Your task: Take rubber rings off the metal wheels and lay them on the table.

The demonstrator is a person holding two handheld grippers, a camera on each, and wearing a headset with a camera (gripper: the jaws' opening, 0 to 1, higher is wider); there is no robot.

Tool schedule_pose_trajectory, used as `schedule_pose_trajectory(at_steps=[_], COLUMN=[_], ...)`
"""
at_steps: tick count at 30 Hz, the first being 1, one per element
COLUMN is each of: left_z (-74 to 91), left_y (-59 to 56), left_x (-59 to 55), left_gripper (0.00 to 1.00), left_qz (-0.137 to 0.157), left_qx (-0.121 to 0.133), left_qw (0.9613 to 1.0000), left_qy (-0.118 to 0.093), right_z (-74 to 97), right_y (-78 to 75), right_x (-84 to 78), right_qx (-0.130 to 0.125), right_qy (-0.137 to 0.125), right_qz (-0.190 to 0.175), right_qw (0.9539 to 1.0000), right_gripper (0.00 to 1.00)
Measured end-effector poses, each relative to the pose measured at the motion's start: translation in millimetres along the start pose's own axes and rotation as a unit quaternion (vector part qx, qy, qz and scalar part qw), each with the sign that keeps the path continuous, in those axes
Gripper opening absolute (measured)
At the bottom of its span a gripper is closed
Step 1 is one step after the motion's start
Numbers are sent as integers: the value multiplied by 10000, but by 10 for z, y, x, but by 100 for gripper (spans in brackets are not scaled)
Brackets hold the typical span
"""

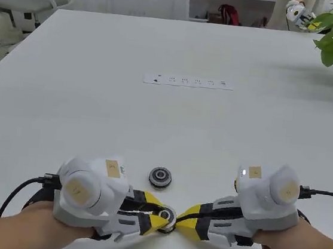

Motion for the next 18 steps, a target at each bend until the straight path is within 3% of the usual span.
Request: schedule_pose_trajectory(at_steps=[4,7,11,14,18], left_z=[-3,-7,-15,-12,-17], left_y=[-1,5,-3,-1,-7], left_x=[2,3,7,4,8], left_gripper=[13,13,13,12,12], left_qz=[-29,-39,-61,-50,-43], left_qx=[6,24,48,36,41], left_qw=[10000,10000,10000,10000,10000], left_qy=[19,43,54,45,57], right_z=[-4,12,39,67,72], right_y=[-10,-55,-116,-142,-129], right_x=[3,-13,4,47,67], right_qx=[-55,-216,-296,-347,-326], right_qy=[5,-282,-408,-661,-780], right_qz=[-96,-1056,-1295,-1640,-1780], right_qw=[9999,9938,9903,9836,9804], right_gripper=[1,0,0,0,0])
Point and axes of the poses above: the centre of the closed fingertips' face, and the gripper's own axes: z roughly backward along the fingers, y roughly to its left, x roughly out of its top, the point moved 5 cm from there along z, roughly backward along the fingers, and after that the axes turned 9 degrees about -y, right-handed, at the moved point
